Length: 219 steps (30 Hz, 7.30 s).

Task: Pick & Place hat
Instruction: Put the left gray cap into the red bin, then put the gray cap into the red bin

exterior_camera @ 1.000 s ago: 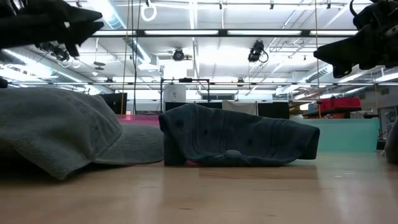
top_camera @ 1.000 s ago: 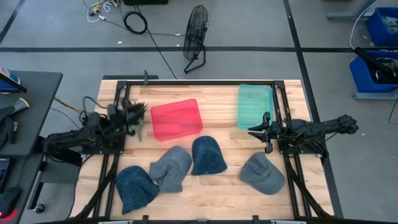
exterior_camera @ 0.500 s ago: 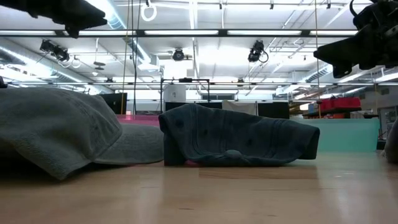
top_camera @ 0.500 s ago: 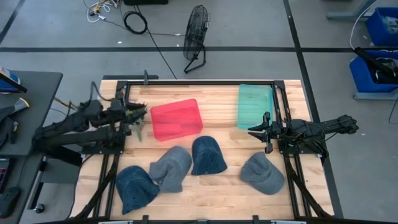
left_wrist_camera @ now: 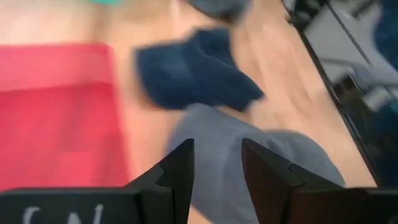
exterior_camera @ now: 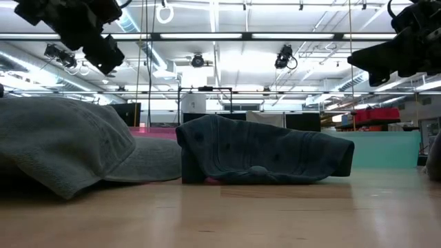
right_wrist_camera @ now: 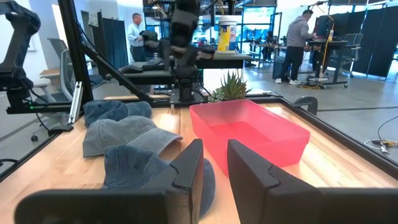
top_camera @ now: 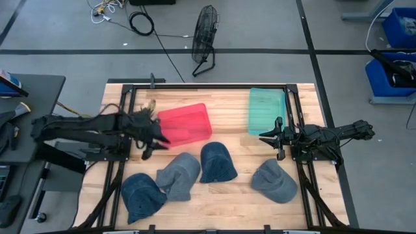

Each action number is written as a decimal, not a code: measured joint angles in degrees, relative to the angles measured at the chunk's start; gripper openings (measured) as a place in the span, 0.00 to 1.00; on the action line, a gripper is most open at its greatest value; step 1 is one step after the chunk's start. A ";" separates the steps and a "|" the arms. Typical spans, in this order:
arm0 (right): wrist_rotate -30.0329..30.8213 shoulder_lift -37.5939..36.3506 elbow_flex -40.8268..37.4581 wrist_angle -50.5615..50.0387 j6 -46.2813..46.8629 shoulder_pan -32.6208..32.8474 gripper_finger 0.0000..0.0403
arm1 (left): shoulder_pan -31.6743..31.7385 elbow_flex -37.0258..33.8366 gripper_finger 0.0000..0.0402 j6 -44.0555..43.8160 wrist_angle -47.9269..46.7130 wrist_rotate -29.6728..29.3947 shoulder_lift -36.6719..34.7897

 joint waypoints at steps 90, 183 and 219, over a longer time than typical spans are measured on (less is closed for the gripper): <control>3.06 0.07 -0.02 0.33 -1.22 0.02 0.20 | 20.56 20.44 0.02 76.21 -3.23 -2.34 35.82; -38.93 75.97 44.26 -55.23 128.21 20.66 0.34 | 20.90 27.91 0.32 33.66 -7.59 -4.50 18.84; -15.99 78.75 65.45 -71.55 77.97 22.58 0.00 | 20.37 27.91 0.32 30.02 -7.19 9.89 19.28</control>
